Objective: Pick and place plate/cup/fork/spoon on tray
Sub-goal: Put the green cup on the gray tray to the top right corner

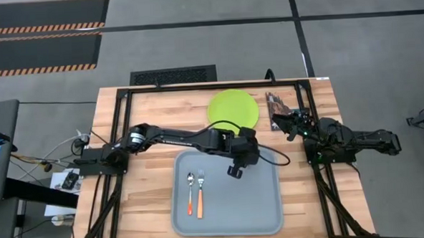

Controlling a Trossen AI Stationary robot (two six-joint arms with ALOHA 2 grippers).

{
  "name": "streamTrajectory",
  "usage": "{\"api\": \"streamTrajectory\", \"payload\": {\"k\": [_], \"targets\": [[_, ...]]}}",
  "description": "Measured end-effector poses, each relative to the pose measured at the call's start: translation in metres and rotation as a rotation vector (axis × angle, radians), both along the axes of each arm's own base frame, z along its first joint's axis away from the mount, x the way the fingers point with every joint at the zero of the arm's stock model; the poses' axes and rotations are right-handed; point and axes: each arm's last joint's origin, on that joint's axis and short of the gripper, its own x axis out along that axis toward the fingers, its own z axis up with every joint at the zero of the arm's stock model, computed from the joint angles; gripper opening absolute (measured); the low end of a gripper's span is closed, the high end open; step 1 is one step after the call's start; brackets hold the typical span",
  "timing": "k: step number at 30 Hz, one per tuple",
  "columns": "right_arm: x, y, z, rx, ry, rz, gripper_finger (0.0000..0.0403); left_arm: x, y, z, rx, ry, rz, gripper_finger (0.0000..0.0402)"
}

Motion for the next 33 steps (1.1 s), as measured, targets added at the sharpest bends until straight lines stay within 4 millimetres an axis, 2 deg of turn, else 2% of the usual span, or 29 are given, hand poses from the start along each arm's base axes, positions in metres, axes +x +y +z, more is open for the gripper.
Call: {"api": "streamTrajectory", "payload": {"k": [5,9,11,15,20,25,30,33], "targets": [[0.0,0.0,0.0,-0.002,0.001,0.0,0.0175,-0.01,0.002,0.021,-0.021,-0.031,0.088,0.0129],[0.0,0.0,0.0,-0.018,0.01,-0.001,0.0175,-0.036,0.008,0.05,-0.012,-0.01,0.262,0.0128],[0.0,0.0,0.0,-0.019,0.01,-0.002,0.0175,-0.048,0.013,0.053,-0.05,0.067,0.34,0.012],[0.0,0.0,0.0,-0.02,0.011,-0.002,0.0175,-0.065,0.015,0.034,-0.075,0.282,0.436,0.0076],[0.0,0.0,0.0,-0.02,0.011,-0.002,0.0175,-0.06,0.007,-0.01,-0.086,0.31,0.416,0.0008],[0.0,0.0,0.0,-0.02,0.011,-0.002,0.0175,-0.051,0.009,-0.039,-0.117,0.228,0.382,0.0002],[0.0,0.0,0.0,-0.02,0.011,0.0,0.0175,-0.042,0.02,-0.049,-0.158,0.12,0.422,0.0001],[0.0,0.0,0.0,-0.02,0.011,0.0,0.0175,-0.035,0.022,-0.048,-0.231,0.045,0.413,0.0]]}}
